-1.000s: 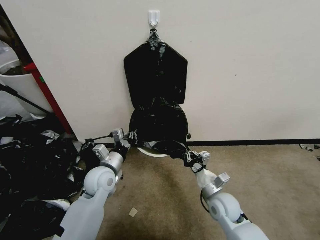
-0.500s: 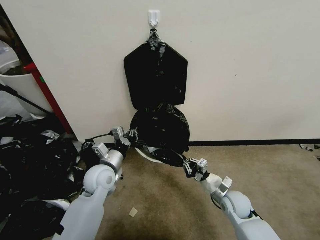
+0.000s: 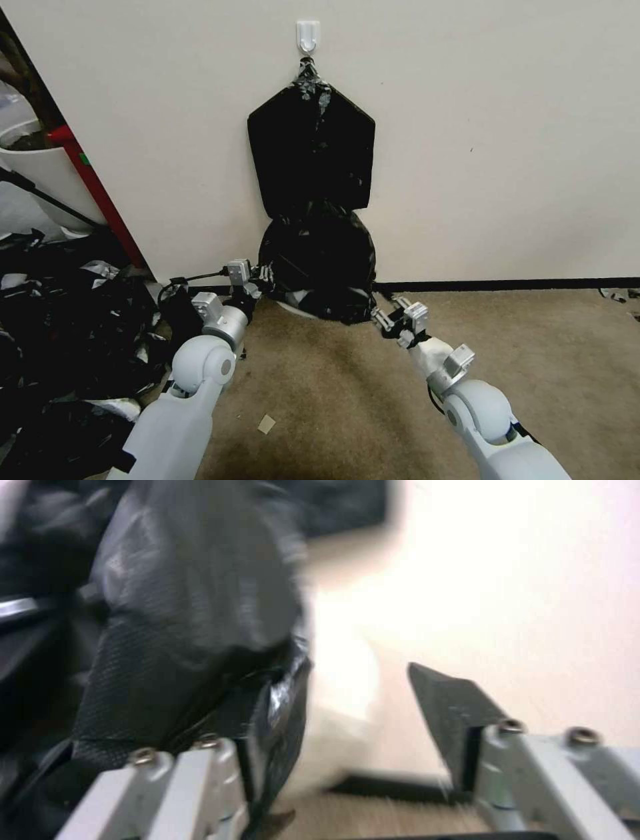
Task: Place a trash bag onto the trash bin.
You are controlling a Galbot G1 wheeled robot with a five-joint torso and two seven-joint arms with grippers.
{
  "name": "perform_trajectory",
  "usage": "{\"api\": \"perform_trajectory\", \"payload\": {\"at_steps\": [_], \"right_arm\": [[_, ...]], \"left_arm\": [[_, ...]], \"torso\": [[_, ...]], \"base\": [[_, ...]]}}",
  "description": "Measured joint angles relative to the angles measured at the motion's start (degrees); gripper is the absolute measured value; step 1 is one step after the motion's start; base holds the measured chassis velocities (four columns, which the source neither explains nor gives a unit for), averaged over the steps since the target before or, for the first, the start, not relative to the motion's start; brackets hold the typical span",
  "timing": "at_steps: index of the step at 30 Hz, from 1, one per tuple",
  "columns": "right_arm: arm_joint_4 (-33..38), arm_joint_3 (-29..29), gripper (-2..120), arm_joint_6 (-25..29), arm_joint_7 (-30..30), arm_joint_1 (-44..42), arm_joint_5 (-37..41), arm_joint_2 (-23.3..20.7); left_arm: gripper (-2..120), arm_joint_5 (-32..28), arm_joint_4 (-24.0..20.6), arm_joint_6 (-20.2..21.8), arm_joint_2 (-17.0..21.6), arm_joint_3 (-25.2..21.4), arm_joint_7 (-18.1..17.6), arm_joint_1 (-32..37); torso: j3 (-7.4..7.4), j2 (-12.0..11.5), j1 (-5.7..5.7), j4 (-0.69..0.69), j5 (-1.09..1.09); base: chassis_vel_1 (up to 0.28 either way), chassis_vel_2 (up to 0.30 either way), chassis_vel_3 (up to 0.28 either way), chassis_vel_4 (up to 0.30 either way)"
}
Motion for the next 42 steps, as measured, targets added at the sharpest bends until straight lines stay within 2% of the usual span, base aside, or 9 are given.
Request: {"api": "perform_trajectory", "payload": {"at_steps": [2,4,10,12,14,20,23,28,42], "right_arm": [[1.0,-0.2,57,-1.6,2.3,-0.3,2.0,-0.3],[5.1,-0.5,68,-6.1,8.8,-1.6,10.4,-1.1],[11.1,-0.6,89,-6.6,11.0,-4.7,13.7,-1.6],[12.0,-0.8,95,-5.4,9.6,-5.7,11.8,-1.6],[12.6,-1.4,100,-1.0,4.2,-8.0,4.3,-1.4],[9.6,-1.3,100,8.8,-8.0,-9.7,-12.4,-0.4],[8.4,-1.4,100,10.7,-9.8,-9.4,-16.8,0.5],[7.4,-2.1,93,12.2,-12.8,-8.1,-18.6,1.9],[4.9,-2.3,42,15.4,-20.8,-6.5,-21.8,2.8]], "left_arm": [[2,0.2,0.1,-0.1,0.1,0.0,-0.1,0.0],[2,0.3,0.4,-0.6,0.1,-0.2,-0.3,-0.2],[2,0.3,0.8,-0.9,0.0,-0.2,-1.8,-0.3],[2,0.2,0.8,-0.9,-0.1,-0.3,-2.0,-0.3],[2,-0.2,0.7,-0.9,0.0,-0.5,-2.3,-0.3],[2,-3.5,-0.9,0.7,0.2,-1.0,-2.7,-0.2],[2,-4.6,-1.6,1.3,0.3,-1.2,-2.8,0.0],[2,-4.9,-2.2,1.6,0.2,-1.3,-2.9,0.6],[2,-6.0,-3.2,2.7,-0.4,-1.4,-3.0,0.8]], "torso": [[0.00,0.0,0.00,0.01,0.00],[0.00,0.0,0.00,0.01,0.00],[0.00,0.0,0.00,0.01,-0.01],[0.00,0.0,0.00,0.01,-0.01],[0.00,0.0,0.00,0.00,-0.01],[0.00,0.0,0.00,0.01,0.00],[0.00,0.0,0.00,0.00,0.00],[0.00,0.0,0.00,0.01,-0.01],[0.00,0.0,0.00,0.01,0.00]], "base": [[0.000,0.000,0.000,0.000],[0.000,0.000,0.000,0.000],[0.000,0.000,0.000,0.000],[0.000,0.000,0.000,0.000],[0.000,0.000,0.000,0.000],[0.000,0.000,0.000,0.000],[0.000,0.000,0.000,0.000],[0.000,0.000,0.000,0.000],[0.000,0.000,0.000,0.000]]}}
